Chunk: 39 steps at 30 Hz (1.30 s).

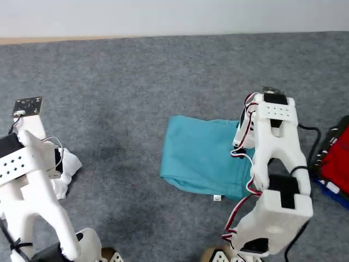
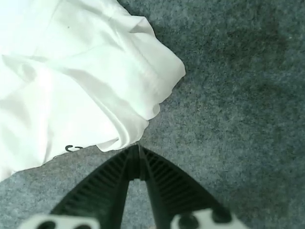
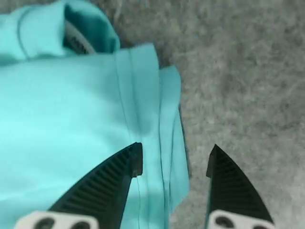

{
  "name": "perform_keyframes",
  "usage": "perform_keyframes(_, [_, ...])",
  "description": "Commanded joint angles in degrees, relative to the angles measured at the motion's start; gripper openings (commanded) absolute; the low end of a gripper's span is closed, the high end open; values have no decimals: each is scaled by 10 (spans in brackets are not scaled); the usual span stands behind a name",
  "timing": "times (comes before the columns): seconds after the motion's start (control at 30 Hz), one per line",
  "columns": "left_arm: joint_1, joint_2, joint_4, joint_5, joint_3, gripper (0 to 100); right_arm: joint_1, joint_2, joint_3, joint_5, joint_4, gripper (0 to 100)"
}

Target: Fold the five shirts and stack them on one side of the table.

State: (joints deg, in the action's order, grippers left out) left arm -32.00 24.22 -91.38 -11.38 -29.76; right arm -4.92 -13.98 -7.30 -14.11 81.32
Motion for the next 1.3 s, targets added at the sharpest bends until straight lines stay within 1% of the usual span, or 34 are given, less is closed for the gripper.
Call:
perform_keyframes(0.0, [0,17,4,-3,3,7,-5,-11,30,-4,-36,223])
perform_keyframes(0.13, [0,17,4,-3,3,7,-1,-28,31,-5,-73,223])
perform_keyframes(0.33, [0,17,4,-3,3,7,29,-29,36,-6,-106,223])
perform_keyframes(0.53, [0,17,4,-3,3,7,42,-33,83,-6,-102,223])
perform_keyframes(0.93, [0,17,4,-3,2,7,38,-36,85,-6,-101,219])
perform_keyframes(1.0, [0,17,4,-2,2,7,38,-51,88,-6,-102,183])
perform_keyframes(1.13, [0,17,3,-2,2,7,38,-89,93,-6,-106,74])
perform_keyframes(1.27, [0,17,3,-2,2,7,38,-116,125,-6,-82,29])
